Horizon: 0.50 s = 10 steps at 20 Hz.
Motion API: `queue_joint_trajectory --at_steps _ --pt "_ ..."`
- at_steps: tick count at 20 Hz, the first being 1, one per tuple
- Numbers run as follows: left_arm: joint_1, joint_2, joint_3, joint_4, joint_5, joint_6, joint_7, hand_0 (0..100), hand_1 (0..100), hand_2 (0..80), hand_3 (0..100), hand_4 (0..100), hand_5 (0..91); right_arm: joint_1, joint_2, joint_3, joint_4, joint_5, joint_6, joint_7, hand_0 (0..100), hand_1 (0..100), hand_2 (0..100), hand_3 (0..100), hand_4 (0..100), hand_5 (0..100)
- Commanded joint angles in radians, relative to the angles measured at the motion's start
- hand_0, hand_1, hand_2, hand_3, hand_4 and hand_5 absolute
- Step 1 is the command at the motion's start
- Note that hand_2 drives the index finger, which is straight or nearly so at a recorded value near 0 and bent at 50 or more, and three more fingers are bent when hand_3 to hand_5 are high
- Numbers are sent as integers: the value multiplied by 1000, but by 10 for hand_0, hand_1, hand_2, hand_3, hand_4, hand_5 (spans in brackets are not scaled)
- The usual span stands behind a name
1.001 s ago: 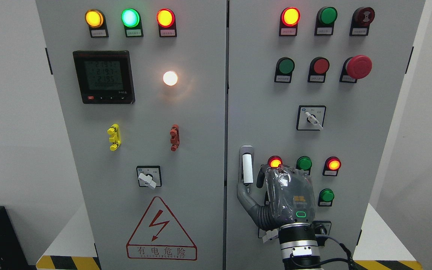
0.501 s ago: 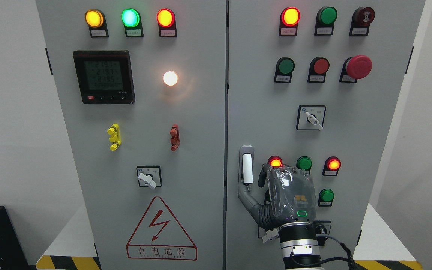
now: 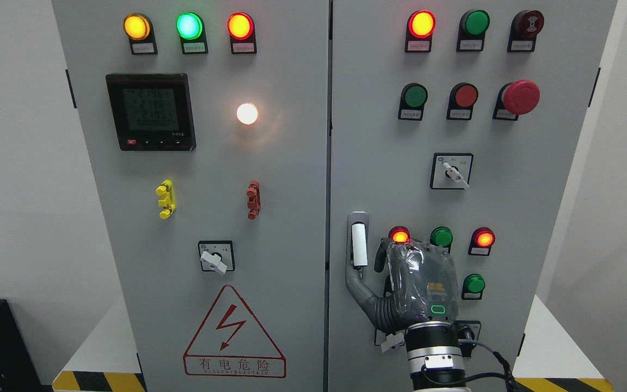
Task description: Release door handle
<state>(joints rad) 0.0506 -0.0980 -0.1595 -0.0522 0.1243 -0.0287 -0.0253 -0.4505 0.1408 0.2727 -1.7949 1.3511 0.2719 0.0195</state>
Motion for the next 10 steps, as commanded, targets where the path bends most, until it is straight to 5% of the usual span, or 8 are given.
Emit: queue_joint_trajectory --at_steps 1,10 --pt "0 1 0 0 0 0 -1 0 0 43 107 5 0 0 0 0 -3 -3 0 0 339 383 703 964 793 751" --pt "0 1 0 0 0 0 -1 0 0 43 107 4 0 0 0 -1 -1 -3 0 -1 364 374 703 963 795 750"
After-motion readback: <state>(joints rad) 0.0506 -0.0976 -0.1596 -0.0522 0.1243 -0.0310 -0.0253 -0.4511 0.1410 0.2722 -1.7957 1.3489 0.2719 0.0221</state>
